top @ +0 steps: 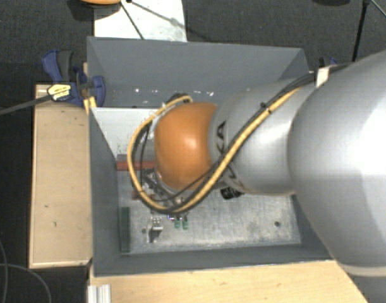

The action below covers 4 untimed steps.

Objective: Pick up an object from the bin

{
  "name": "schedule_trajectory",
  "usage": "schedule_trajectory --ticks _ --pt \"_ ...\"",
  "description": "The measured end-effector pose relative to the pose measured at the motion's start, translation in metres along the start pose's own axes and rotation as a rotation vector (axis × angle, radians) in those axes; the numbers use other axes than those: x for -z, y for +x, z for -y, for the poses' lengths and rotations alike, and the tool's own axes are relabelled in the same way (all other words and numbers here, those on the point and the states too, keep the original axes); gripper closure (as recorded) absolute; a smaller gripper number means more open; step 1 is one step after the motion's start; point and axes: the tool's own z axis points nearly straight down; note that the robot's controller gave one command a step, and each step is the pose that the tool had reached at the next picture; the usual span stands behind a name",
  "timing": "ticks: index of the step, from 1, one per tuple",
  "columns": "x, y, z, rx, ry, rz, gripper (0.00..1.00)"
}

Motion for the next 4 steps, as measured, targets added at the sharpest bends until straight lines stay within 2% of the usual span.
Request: schedule_trajectory --ticks 1,2,3,4 --pt "0.000 0.000 0.000 -0.001 0.000 0.000 0.00" --pt "-0.041 -0.025 -0.007 0.057 -0.002 0.007 0.00" --pt "-0.029 -0.043 -0.012 0.173 0.002 -0.002 0.00" --pt "-0.041 0.000 0.041 -0.211 0.001 0.000 1.00"
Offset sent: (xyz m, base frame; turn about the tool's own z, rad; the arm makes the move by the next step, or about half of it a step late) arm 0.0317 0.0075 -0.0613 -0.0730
